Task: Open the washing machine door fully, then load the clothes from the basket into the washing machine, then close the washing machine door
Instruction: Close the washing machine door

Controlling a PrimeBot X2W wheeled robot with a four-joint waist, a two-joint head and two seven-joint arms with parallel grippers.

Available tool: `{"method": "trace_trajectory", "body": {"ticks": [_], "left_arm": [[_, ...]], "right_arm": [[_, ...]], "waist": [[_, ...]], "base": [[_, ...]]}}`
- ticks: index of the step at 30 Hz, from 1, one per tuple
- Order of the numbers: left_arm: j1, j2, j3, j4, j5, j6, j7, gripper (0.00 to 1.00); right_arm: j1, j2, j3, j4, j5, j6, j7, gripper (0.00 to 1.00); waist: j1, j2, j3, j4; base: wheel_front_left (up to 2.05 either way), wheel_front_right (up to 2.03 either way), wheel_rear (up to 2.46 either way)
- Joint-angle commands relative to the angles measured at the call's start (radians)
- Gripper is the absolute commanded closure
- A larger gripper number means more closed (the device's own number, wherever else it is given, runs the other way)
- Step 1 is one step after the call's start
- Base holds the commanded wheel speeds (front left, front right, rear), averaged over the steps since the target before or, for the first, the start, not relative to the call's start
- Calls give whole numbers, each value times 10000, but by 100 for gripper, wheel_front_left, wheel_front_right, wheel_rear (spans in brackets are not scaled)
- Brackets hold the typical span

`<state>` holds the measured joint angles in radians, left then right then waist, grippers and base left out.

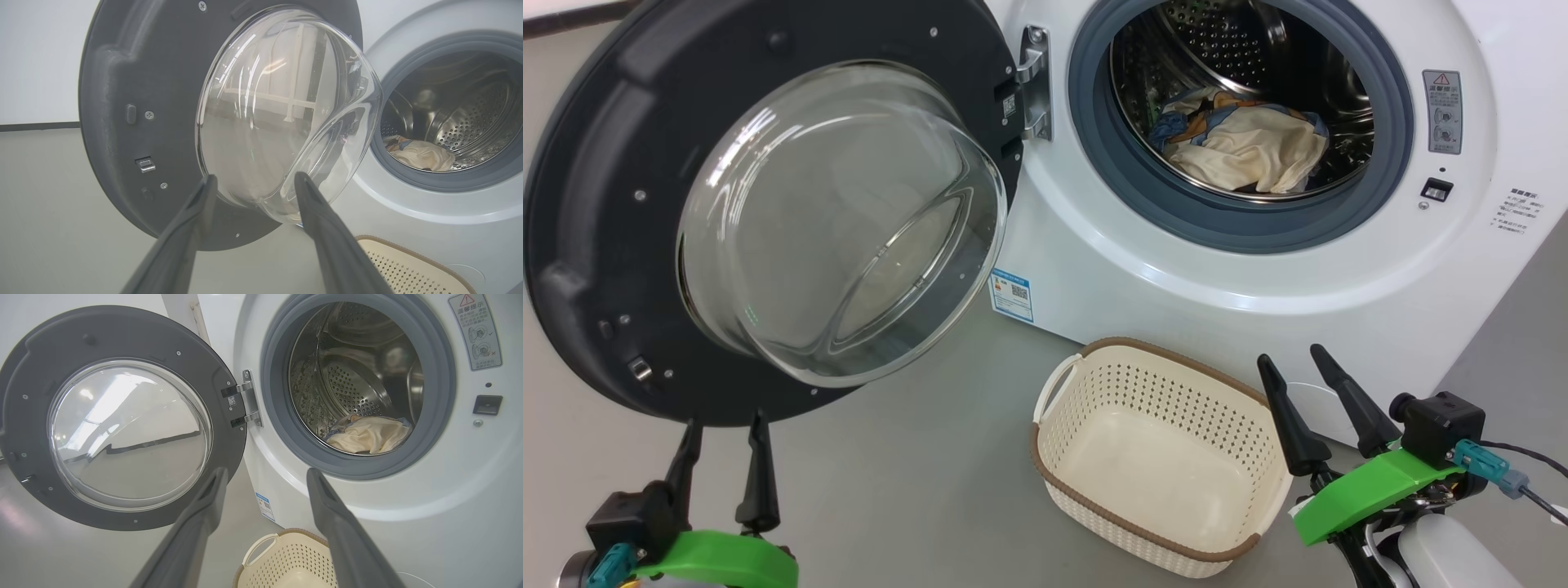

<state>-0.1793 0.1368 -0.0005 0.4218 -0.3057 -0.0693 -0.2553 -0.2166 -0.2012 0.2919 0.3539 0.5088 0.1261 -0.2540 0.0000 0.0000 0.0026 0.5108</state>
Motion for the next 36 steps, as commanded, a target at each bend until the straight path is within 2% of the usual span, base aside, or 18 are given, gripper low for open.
{"method": "trace_trajectory", "body": {"ticks": [1,2,3,4,8,13,17,23,24,29,36], "left_arm": [[-170,275,306,-319,-34,53,-65,8],[-175,282,311,-318,-47,48,-65,53],[-182,295,319,-314,-61,40,-65,83],[-191,312,328,-312,-76,30,-65,100],[-260,371,362,-462,-146,-62,-65,100],[-439,402,521,-1242,-818,-435,-65,100],[-837,853,609,-1952,-1535,-569,-54,100],[-1754,2043,758,-3260,-3148,-608,474,100],[-1754,2043,758,-3260,-3148,-608,474,100],[-2614,2842,1440,-3835,-4823,-611,825,100],[-3795,3556,3012,-2592,-8368,-612,1735,100]], "right_arm": [[-285,-115,191,-192,88,46,-78,0],[-282,-113,185,-191,90,46,-78,0],[-277,-113,178,-191,90,46,-78,0],[-272,-114,171,-190,88,46,-78,0],[-252,-121,154,-189,82,46,-78,0],[-257,-134,163,-185,83,46,-78,0],[-256,-140,165,-166,92,46,-78,0],[-152,-172,101,-159,89,46,-78,0],[-152,-172,101,-159,89,46,-78,0],[-102,-256,142,-176,39,46,-78,0],[-219,-457,185,-191,-18,46,-78,0]], "waist": [[0,0,-2,-2],[0,0,-3,-3],[0,0,-4,-5],[0,0,-6,-6],[0,0,-8,-6],[0,0,-1,0],[0,0,-33,-6],[0,0,-145,-73],[0,0,-145,-73],[0,0,-151,-319],[0,0,66,-865]], "base": [[0,0,0],[0,0,0],[0,0,0],[0,0,0],[0,0,0],[0,0,0],[0,0,0],[0,0,0],[0,0,0],[0,0,0],[0,0,0]]}}
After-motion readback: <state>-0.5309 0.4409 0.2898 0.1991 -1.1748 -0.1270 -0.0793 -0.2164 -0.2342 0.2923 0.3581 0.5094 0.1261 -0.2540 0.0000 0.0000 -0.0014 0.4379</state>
